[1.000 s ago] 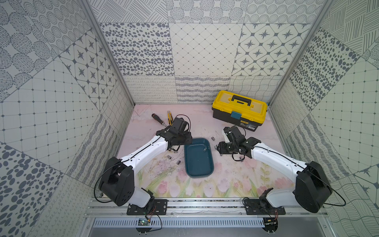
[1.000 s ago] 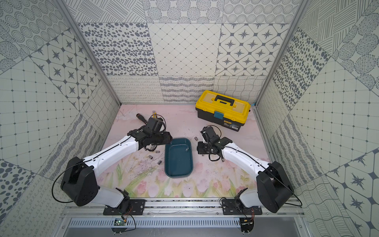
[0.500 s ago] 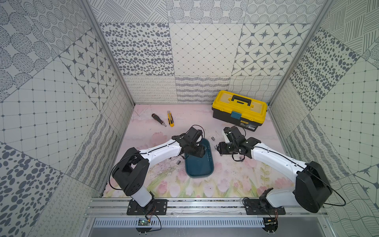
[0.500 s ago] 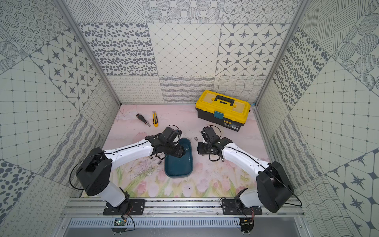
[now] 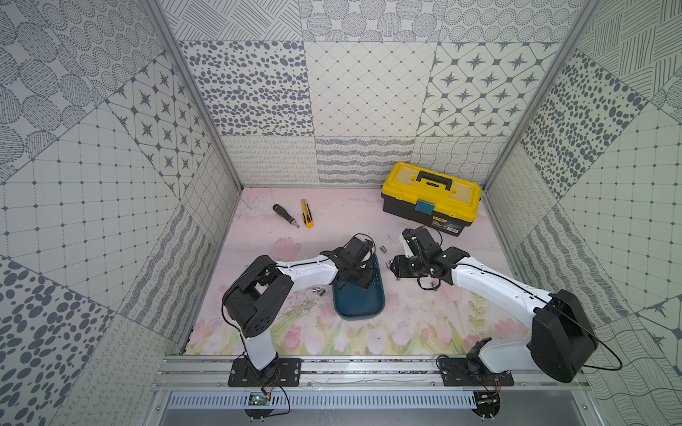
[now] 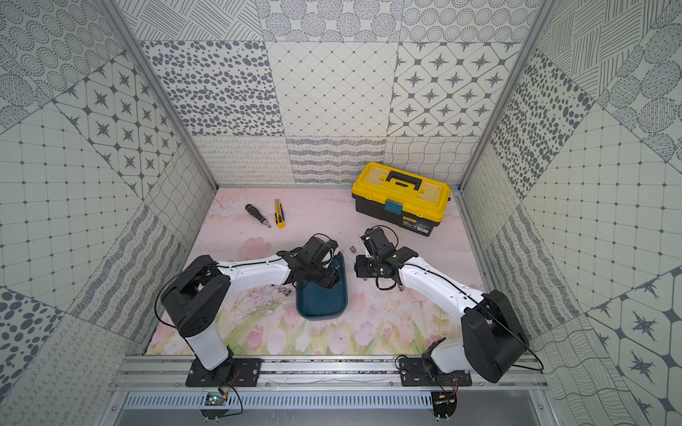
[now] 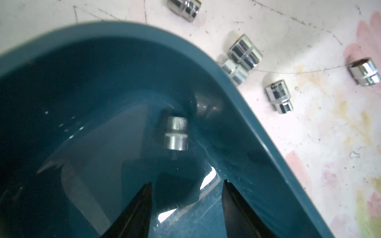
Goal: Take out the socket from the storage box
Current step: Pick up the socket head from the storage box.
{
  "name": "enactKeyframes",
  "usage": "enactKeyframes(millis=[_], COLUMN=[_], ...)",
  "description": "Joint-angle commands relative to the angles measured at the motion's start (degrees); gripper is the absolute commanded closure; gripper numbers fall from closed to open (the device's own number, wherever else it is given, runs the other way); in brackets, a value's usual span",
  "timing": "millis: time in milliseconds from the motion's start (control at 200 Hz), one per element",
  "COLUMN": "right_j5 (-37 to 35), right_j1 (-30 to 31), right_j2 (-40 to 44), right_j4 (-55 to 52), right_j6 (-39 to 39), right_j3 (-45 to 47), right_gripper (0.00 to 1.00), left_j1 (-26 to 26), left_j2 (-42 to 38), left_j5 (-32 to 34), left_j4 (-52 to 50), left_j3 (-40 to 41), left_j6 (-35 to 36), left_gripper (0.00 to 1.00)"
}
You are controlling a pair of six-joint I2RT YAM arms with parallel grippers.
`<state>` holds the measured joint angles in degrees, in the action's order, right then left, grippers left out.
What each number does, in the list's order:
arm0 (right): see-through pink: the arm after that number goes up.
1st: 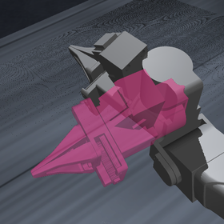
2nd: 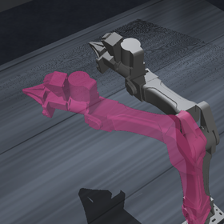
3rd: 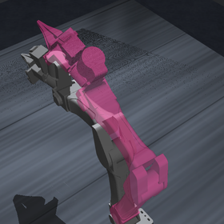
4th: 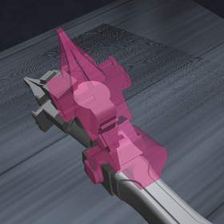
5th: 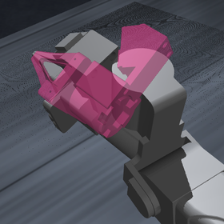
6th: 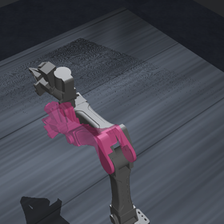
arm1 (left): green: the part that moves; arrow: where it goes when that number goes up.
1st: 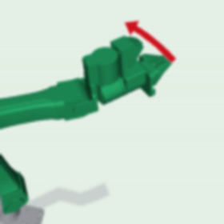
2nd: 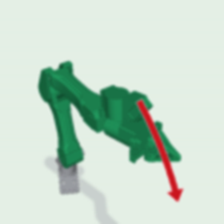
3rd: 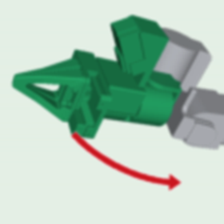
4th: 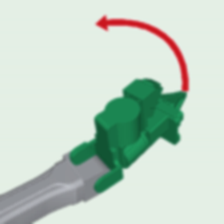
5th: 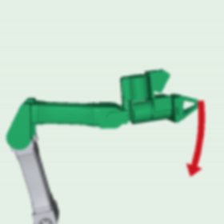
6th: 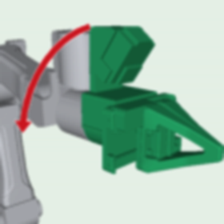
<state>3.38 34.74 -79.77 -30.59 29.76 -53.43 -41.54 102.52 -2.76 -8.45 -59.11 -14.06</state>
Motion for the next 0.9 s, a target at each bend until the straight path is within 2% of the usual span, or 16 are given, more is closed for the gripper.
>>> enactKeyframes(millis=[0, 896], right_j5=[-0.39, -0.39], right_j1=[-0.12, -0.15], right_j2=[0.31, 0.66], right_j4=[1.5, 1.29], right_j6=[-0.67, -0.39], right_j3=[0.63, 0.61], right_gripper=[0.54, 0.54], left_j1=[-0.12, -0.13], left_j2=[1.59, 3.23], left_j5=[2.24, 2.05], left_j4=[9.12, 13.74], left_j3=[0.4, 1.63], left_j6=[4.88, 6.59], left_gripper=[0.41, 0.41])
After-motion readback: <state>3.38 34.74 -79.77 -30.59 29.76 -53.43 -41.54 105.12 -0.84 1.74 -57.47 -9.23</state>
